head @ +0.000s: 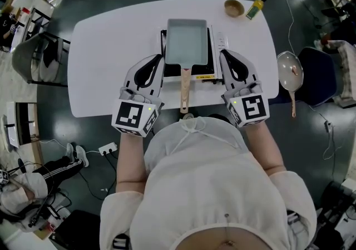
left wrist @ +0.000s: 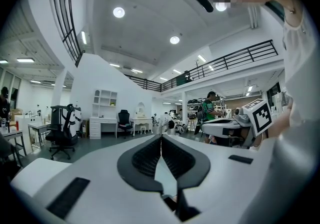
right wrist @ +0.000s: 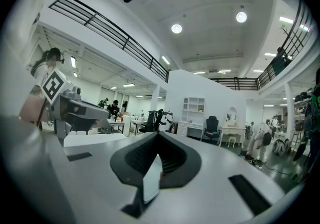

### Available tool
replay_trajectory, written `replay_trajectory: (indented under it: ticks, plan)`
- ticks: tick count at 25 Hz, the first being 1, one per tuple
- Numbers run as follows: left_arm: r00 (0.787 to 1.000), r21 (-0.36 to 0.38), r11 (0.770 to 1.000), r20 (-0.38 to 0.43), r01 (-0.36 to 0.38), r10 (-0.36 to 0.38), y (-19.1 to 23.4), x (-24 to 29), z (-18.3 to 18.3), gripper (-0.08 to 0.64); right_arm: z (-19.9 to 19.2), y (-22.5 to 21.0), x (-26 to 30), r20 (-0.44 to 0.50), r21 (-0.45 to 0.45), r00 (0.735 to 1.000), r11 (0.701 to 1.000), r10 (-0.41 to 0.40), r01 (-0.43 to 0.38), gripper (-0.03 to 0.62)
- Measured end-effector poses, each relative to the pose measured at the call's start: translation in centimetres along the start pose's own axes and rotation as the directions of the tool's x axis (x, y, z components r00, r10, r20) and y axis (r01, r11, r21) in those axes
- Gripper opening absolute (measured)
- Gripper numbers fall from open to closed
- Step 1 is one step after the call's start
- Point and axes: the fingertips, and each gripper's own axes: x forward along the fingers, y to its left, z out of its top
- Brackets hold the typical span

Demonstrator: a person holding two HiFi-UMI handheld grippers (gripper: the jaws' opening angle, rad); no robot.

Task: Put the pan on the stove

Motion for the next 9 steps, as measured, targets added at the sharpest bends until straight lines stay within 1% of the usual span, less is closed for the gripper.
replay_trajectory:
  ticks: [3, 6, 9]
  plan:
    - [1.000, -0.001, 1.000, -0.004, 0.000, 0.000, -0.26, 0.04, -0.15, 0.023, 0.30, 0.16, 0.03, 0.000, -0.019, 1.000, 1.000, 0.009, -0.009, 0.002]
    - [1.000, -0.001, 1.000, -0.011, 0.004, -0.004, -0.39, 0.12, -0.15, 0.023, 0.32, 0.19, 0.08, 0.004, -0.011, 1.000, 1.000, 0.007, -0.007, 0.001]
    - [1.000, 0.008, 1.000, -0.018, 0.002, -0.002, -0.30, 0.13, -0.32, 0.023, 0.41, 0.39, 0.25, 0.001, -0.023, 1.000, 1.000, 0.015, -0.015, 0.001]
